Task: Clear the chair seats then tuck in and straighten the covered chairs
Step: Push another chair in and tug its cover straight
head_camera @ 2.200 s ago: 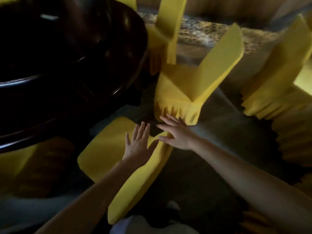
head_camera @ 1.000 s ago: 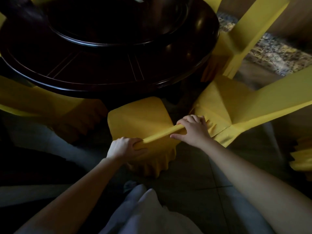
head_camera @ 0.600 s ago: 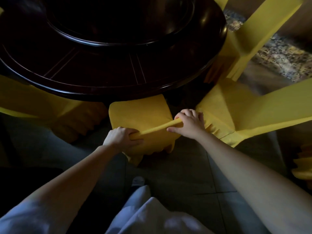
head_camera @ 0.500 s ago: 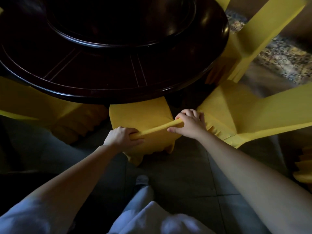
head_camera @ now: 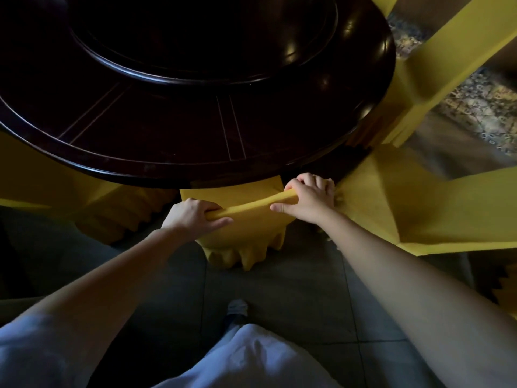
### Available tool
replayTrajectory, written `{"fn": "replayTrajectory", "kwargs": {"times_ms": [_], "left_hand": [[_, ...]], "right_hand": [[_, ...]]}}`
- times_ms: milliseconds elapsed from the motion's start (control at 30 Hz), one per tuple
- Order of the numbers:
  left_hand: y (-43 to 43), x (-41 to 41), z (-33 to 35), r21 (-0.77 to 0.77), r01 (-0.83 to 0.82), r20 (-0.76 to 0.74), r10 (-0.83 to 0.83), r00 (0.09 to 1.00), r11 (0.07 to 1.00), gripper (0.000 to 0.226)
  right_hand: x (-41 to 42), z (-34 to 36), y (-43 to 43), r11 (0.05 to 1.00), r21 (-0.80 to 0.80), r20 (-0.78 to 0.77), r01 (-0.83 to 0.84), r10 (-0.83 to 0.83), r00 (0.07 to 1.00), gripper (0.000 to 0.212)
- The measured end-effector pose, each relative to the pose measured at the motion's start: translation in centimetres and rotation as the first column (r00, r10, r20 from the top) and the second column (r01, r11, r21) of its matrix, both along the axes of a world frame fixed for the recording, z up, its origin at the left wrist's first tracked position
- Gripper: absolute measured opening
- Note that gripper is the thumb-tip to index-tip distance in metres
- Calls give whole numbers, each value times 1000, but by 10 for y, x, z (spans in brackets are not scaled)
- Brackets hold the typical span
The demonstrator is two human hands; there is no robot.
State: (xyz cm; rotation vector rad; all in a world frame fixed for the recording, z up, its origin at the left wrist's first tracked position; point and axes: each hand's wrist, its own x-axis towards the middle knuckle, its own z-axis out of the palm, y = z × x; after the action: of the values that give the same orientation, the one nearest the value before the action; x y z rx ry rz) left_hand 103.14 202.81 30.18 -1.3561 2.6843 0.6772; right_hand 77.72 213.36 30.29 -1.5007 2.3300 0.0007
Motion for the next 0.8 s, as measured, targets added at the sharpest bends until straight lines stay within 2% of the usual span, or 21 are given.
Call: {"fn": "replayTrajectory", "kwargs": {"times_ms": [533,800], "left_hand": [[-43,-15,-2,43,22,-12,-21,1000,999,52],[-47,-17,3,59,99,56,-102,993,993,59]], "right_hand": [[-16,3,-43,998,60,23,12,-14,1000,74],[-15,8,-45,993,114,16,31,-33,999,75]]}}
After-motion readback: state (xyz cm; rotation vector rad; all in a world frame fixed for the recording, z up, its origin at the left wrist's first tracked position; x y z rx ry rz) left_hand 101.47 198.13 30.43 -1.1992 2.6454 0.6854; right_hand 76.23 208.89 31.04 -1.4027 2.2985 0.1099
